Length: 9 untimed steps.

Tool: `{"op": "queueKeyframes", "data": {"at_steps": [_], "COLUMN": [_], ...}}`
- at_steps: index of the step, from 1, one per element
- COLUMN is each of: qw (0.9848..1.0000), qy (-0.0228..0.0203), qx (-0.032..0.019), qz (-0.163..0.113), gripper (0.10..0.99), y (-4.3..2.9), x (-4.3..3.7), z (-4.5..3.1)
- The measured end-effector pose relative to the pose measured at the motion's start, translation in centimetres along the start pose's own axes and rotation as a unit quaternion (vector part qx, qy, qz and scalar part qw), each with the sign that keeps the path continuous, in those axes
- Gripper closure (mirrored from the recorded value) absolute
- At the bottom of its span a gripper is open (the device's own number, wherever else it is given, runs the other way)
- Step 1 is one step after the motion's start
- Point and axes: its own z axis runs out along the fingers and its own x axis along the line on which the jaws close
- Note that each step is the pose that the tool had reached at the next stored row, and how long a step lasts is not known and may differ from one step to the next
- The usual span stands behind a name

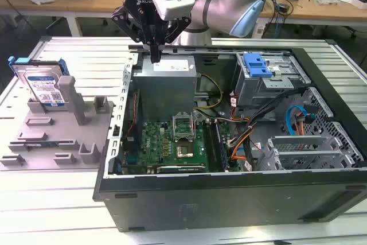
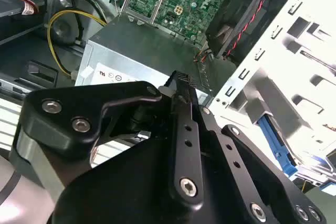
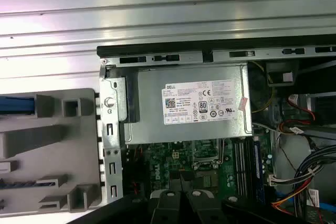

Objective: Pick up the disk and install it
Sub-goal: 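Reach for the disk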

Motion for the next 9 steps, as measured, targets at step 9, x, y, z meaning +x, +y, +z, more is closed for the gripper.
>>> {"op": "queueKeyframes", "data": {"at_steps": [9], "qw": [1.0000], "qy": [0.0000], "qx": [0.0000], "qz": [0.000], "gripper": [0.980], "y": [0.01], "x": [0.08], "z": [0.00]}}
